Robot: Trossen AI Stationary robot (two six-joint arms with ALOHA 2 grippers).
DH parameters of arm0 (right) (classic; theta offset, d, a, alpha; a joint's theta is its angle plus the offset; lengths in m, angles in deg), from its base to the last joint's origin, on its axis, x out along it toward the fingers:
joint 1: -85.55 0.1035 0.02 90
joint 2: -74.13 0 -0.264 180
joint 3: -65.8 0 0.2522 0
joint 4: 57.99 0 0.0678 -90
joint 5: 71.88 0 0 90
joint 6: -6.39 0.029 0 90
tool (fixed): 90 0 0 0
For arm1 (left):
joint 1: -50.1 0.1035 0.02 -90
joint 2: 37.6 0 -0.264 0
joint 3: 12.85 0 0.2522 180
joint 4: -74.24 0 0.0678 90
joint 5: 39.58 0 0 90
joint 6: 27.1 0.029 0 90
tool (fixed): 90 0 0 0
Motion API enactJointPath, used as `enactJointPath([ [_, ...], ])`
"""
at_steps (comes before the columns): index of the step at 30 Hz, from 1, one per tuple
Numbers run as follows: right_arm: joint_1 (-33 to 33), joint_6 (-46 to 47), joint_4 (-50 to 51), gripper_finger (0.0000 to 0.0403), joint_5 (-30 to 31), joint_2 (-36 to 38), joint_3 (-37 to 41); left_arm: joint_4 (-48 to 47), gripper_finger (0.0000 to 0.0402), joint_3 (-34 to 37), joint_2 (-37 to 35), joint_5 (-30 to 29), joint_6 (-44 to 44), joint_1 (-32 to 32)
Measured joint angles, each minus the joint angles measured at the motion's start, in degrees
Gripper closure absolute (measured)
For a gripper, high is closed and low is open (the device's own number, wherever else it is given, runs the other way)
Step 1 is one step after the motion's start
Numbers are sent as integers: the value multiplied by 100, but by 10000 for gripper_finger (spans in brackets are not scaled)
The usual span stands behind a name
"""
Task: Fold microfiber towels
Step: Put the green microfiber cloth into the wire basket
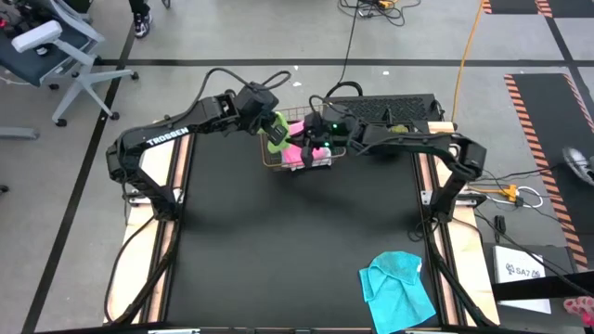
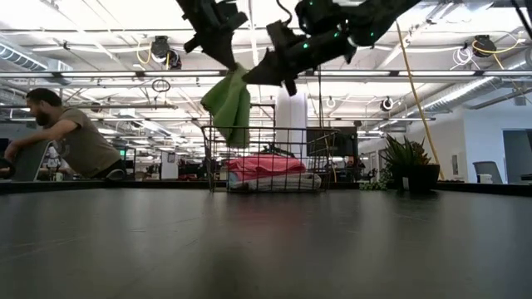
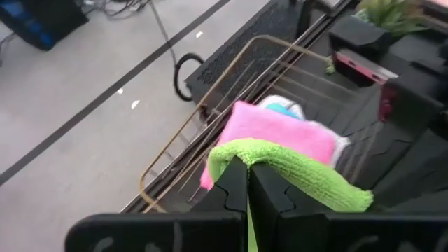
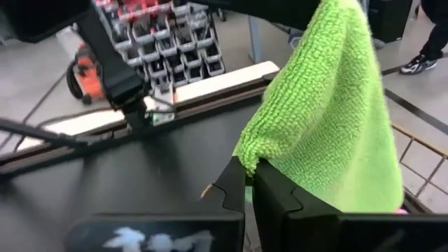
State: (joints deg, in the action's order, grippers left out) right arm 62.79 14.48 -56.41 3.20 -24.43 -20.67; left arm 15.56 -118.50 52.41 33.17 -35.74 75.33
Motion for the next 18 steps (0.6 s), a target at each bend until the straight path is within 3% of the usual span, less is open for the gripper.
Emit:
enactJointPath([
  [8,-120,335,-377,403,-34,-142,0,194,401,17,273,438,-44,339],
  [18,-135,173,772,403,411,-130,400,556,401,41,1258,1000,3,359],
])
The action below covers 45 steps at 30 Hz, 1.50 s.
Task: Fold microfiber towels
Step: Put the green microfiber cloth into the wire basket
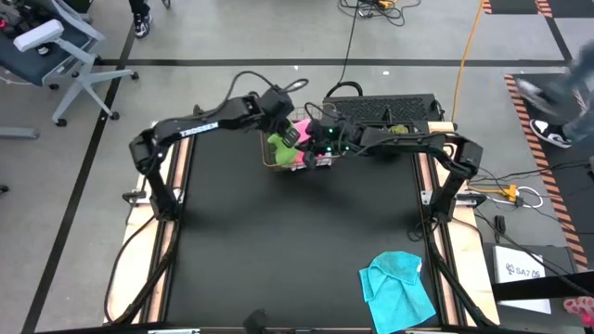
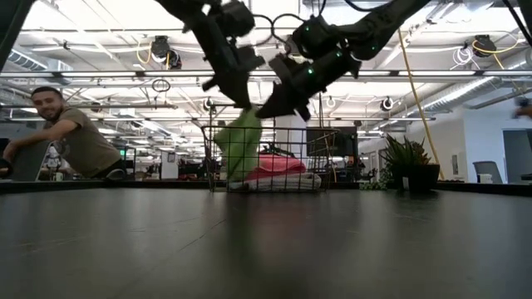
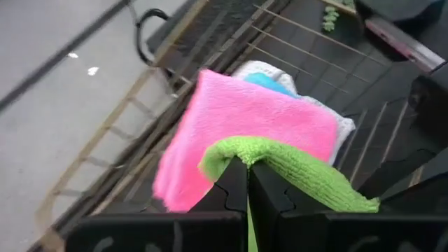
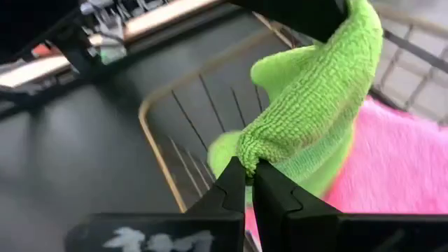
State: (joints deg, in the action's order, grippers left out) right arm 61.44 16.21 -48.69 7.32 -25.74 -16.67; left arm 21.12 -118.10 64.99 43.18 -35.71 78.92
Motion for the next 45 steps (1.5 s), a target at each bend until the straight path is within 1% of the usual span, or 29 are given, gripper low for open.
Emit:
enactJointPath([
  [2,-39,-2,99,403,44,74,159,200,401,0,166,213,1,4],
  [4,-95,-5,238,403,68,137,284,373,401,0,289,306,1,-2],
  [6,-154,-55,422,403,282,221,429,541,401,0,420,355,3,4],
  [9,-247,-112,542,403,432,383,620,814,400,0,588,532,39,9],
  [14,-452,-114,676,403,469,673,836,1347,382,0,712,535,121,6],
  [17,-545,-114,657,403,477,866,973,1629,359,0,714,480,432,-1],
  [20,-615,-105,672,403,470,1003,1078,1814,326,0,707,461,576,-2],
  [25,-635,-90,683,403,476,1063,1137,1719,266,0,707,420,474,-9],
  [28,-632,-121,845,403,476,1059,1143,1524,249,0,619,425,93,4],
  [30,-632,-150,1014,403,477,1060,1143,1358,251,0,484,436,-122,21],
  [34,-667,-199,1323,399,480,1068,1143,697,276,-2,52,430,-375,17],
  [37,-665,-299,1349,376,502,1069,1143,201,297,-2,-384,420,-299,-105],
  [40,-665,-321,1356,341,500,1069,1143,-213,309,-6,-856,391,-295,-267],
  [41,-659,-360,1356,328,500,1069,1142,-419,310,-3,-1007,277,-362,-338],
  [45,-583,-418,1516,284,497,1063,1007,-952,311,-2,-1612,-504,-584,-728],
])
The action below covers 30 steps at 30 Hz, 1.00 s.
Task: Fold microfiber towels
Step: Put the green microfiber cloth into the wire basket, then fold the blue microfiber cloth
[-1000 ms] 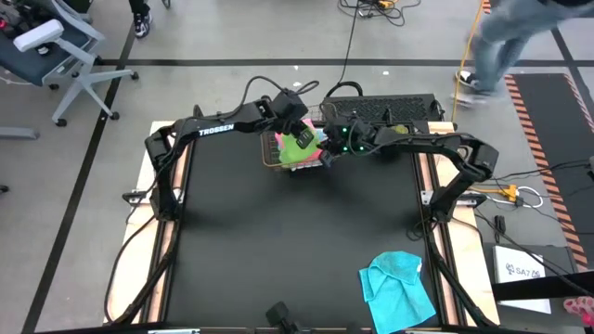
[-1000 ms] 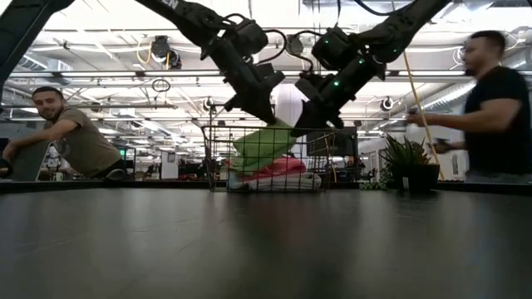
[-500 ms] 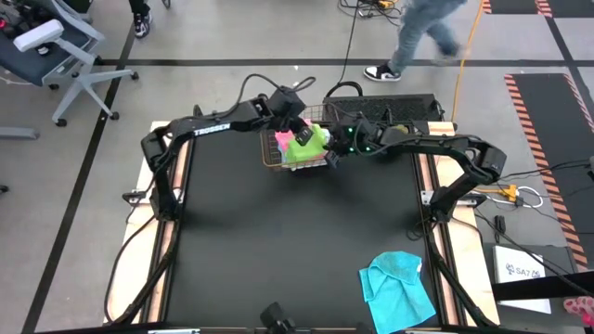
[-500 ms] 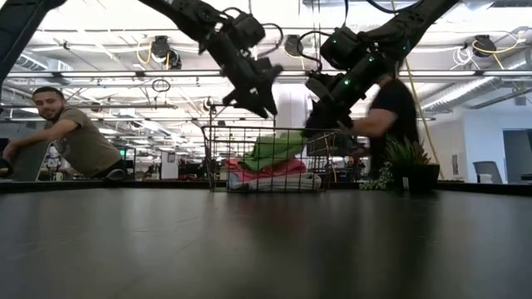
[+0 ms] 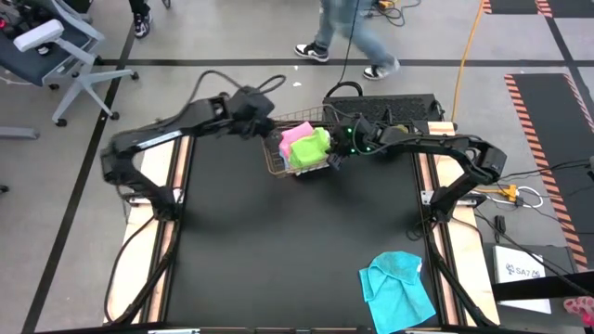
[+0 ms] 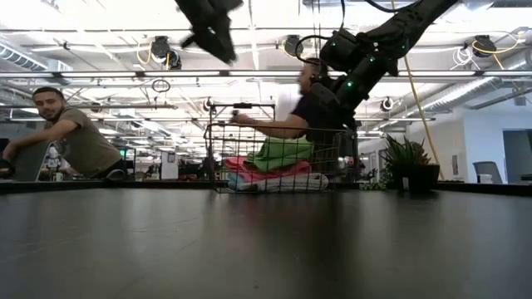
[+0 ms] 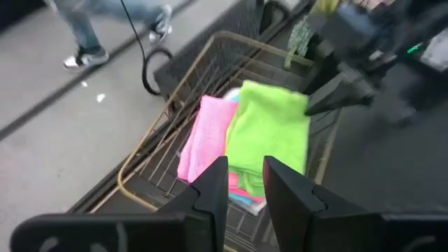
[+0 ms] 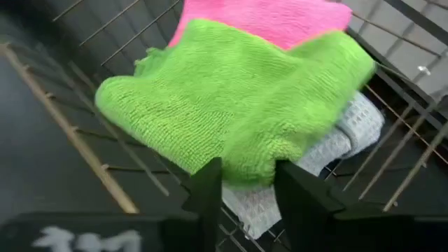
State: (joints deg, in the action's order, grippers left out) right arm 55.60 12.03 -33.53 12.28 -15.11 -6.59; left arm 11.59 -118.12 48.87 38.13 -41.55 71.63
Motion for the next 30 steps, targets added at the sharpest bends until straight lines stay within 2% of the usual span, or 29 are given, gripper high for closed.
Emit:
enactJointPath([
  [5,143,-653,868,253,29,198,-657,-352,311,0,-570,-427,-371,-482],
  [10,353,-1036,1813,255,568,493,-1425,-584,311,0,-882,-468,-714,-859],
  [14,473,-1092,1887,259,727,644,-1814,-915,312,2,-881,-669,-1015,-1157],
  [18,530,-1412,1911,259,706,539,-1970,-1603,311,84,-702,-1345,-1633,-1577],
  [23,385,-1434,1977,259,93,114,-1985,-1786,311,987,-705,-1495,-2825,-2060],
  [27,208,-1430,2094,259,-170,-377,-2087,-1739,311,1863,-672,-1191,-3872,-2388],
  [30,205,-1361,2643,259,-165,-672,-2319,-1217,311,2464,-699,-962,-4371,-2581],
])
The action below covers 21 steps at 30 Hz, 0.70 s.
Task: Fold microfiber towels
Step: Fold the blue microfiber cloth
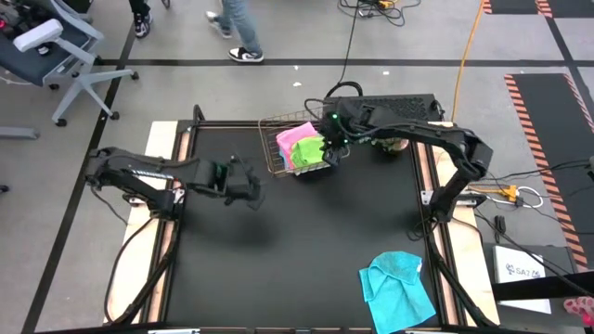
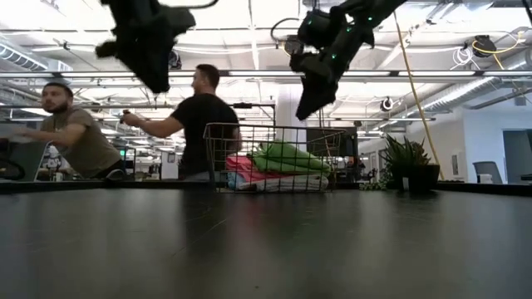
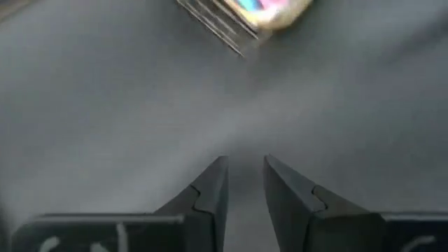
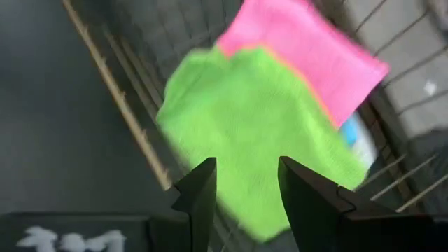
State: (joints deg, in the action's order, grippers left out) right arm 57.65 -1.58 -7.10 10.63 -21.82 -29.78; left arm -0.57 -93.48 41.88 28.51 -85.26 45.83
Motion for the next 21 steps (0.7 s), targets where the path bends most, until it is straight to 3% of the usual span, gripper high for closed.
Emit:
enactJointPath([
  [3,171,203,584,261,-9,-45,-105,680,311,472,23,139,-195,-146],
  [8,761,839,2104,278,-46,304,-107,1132,311,673,9,220,-144,-186],
  [13,1684,2085,3602,307,-637,690,-38,1351,311,668,9,165,148,-51],
  [21,3427,4221,3790,327,-954,1205,1064,2380,311,668,9,143,1074,200],
])
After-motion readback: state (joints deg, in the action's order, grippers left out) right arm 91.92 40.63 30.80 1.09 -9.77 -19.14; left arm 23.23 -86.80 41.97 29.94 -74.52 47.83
